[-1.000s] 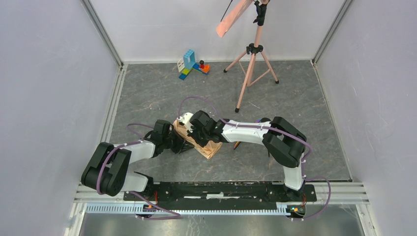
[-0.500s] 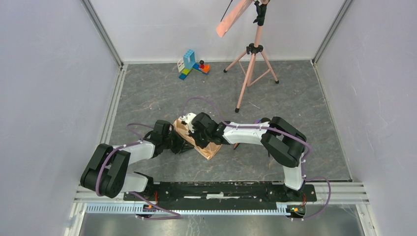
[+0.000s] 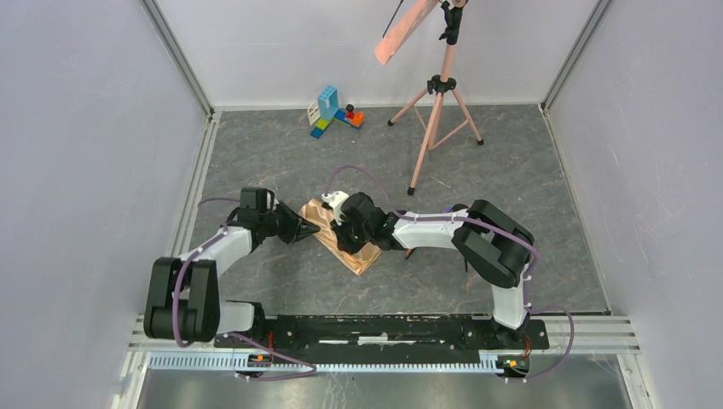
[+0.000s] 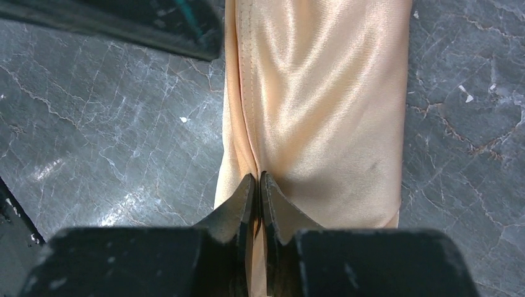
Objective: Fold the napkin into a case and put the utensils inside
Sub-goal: Pick up the smaller rectangle-folded napkin from the center of the board.
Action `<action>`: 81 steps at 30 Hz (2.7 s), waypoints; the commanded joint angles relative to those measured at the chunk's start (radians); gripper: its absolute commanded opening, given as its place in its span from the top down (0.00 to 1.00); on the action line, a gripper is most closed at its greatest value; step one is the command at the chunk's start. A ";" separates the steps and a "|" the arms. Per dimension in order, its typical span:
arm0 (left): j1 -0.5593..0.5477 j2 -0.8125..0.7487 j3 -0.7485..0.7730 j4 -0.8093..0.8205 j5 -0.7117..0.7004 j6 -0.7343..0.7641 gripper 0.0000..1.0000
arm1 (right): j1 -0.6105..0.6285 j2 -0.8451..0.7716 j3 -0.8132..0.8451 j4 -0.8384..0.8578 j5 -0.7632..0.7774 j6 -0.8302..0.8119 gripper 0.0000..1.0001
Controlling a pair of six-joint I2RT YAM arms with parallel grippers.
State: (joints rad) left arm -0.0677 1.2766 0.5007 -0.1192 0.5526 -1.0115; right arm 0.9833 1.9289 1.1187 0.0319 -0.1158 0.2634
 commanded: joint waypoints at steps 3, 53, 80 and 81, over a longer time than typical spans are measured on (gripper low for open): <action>-0.019 0.179 0.092 0.100 0.045 0.068 0.92 | -0.003 0.016 -0.015 -0.014 -0.003 0.007 0.87; 0.001 0.240 0.188 -0.125 -0.118 0.224 0.86 | 0.157 0.078 0.063 0.037 0.502 -0.128 1.00; 0.051 -0.353 0.521 -0.713 -0.481 0.461 0.52 | 0.109 0.075 -0.129 0.822 -0.389 0.967 1.00; 0.051 -0.353 0.521 -0.714 -0.478 0.461 0.52 | 0.102 0.091 -0.155 0.894 -0.397 1.018 1.00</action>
State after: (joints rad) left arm -0.0181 0.9424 0.9833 -0.8040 0.0872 -0.6071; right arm 1.1076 1.9709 1.0271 0.5518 -0.4026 1.0050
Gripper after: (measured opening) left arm 0.477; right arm 0.014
